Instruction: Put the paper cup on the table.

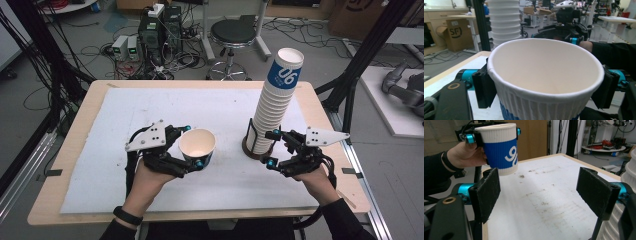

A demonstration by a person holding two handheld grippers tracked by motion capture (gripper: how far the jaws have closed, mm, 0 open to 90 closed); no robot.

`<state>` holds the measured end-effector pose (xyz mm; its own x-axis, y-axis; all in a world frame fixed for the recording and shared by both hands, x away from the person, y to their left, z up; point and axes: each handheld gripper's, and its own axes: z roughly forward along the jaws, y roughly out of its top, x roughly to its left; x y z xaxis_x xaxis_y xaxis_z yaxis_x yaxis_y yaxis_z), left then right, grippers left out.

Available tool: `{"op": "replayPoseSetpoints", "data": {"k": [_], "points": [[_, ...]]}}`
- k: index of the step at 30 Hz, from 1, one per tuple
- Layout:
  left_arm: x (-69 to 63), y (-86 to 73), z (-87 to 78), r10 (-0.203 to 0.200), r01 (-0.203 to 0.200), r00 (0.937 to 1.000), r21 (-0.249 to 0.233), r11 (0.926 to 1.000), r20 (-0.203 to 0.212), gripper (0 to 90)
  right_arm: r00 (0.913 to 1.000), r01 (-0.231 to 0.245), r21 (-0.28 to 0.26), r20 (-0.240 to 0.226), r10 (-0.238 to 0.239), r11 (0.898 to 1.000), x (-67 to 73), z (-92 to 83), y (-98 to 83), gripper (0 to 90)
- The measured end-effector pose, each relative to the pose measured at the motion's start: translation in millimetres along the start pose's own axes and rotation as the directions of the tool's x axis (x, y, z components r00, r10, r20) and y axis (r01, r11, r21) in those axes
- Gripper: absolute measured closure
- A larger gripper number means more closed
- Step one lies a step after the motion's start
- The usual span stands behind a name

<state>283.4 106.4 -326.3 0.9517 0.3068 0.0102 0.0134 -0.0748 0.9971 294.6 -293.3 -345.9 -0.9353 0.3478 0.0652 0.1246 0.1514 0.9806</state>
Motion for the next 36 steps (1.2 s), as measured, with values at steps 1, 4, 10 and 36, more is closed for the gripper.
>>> {"op": "replayPoseSetpoints", "data": {"k": [1,4,10,36], "points": [[1.2,0.4,-1.8,0.004,-0.004,1.0,0.001,1.0,-0.009,21.9,1.0,0.004,0.001,0.004,-0.004,1.0,-0.4,-0.4,0.0,19.7],[5.4,0.3,-7.3,0.006,-0.006,0.9993,-0.002,1.0,-0.038,21.9,1.0,-0.001,-0.006,0.007,0.001,1.0,-1.4,-0.3,0.1,19.7],[17.8,-4.4,-21.1,0.01,-0.01,0.9923,0.005,0.9999,-0.123,22.0,0.9999,-0.009,0.001,0.009,0.009,1.0,-2.3,-0.7,-0.3,19.7],[64.9,-34.0,-45.5,-0.021,0.019,0.9228,-0.01,0.9998,-0.385,21.8,0.9989,-0.025,0.019,0.04,0.024,1.0,-5.9,-1.6,-4.5,19.8]]}}
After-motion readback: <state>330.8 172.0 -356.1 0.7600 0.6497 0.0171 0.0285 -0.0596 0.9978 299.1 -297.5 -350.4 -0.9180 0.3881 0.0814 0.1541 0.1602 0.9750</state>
